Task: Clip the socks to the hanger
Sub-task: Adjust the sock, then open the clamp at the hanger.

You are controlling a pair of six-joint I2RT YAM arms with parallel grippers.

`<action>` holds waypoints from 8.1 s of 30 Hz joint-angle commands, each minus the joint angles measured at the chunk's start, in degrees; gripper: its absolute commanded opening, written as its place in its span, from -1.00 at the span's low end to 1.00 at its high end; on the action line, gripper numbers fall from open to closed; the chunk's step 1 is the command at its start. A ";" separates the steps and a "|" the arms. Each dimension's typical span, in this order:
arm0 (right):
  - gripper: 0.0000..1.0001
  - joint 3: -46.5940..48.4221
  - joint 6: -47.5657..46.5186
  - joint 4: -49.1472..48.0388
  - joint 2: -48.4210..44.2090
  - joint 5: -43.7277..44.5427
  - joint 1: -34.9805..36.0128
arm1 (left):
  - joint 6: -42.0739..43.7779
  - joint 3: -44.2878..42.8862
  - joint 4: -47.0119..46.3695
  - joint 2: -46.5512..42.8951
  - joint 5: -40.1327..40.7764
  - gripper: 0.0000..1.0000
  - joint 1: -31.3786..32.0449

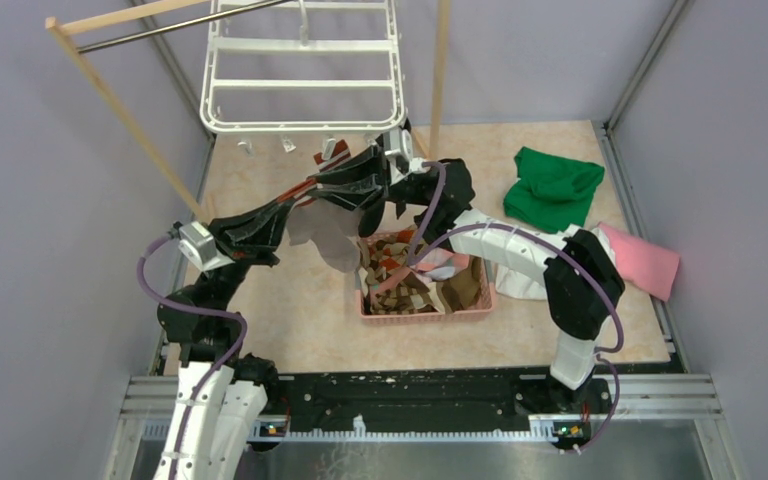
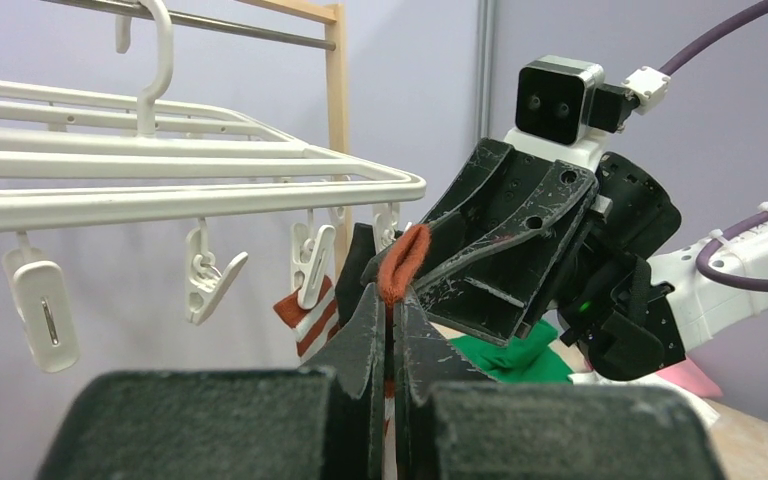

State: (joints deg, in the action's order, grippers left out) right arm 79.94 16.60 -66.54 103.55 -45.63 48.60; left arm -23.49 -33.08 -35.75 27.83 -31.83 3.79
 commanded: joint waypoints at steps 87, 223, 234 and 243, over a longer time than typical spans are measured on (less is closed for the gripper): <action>-1.00 -11.53 -4.23 6.77 -11.34 -1.79 -7.14 | -9.00 -11.54 -22.12 22.98 -32.16 0.77 -24.33; -1.00 3.47 10.27 34.78 -6.03 26.34 0.52 | -9.28 -18.86 -16.59 30.58 -12.78 -0.81 -6.25; -1.00 3.84 11.94 31.46 -5.72 26.54 0.52 | -8.96 -18.04 -16.85 30.43 -13.43 -0.82 -6.25; -1.00 4.04 13.34 30.47 -5.81 28.05 0.30 | -8.68 -17.77 -16.85 30.36 -13.70 -0.82 -6.28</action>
State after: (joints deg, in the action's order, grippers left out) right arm 80.07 28.56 -32.21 97.23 -18.96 48.56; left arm -31.83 -50.15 -49.63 59.46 -44.75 -2.63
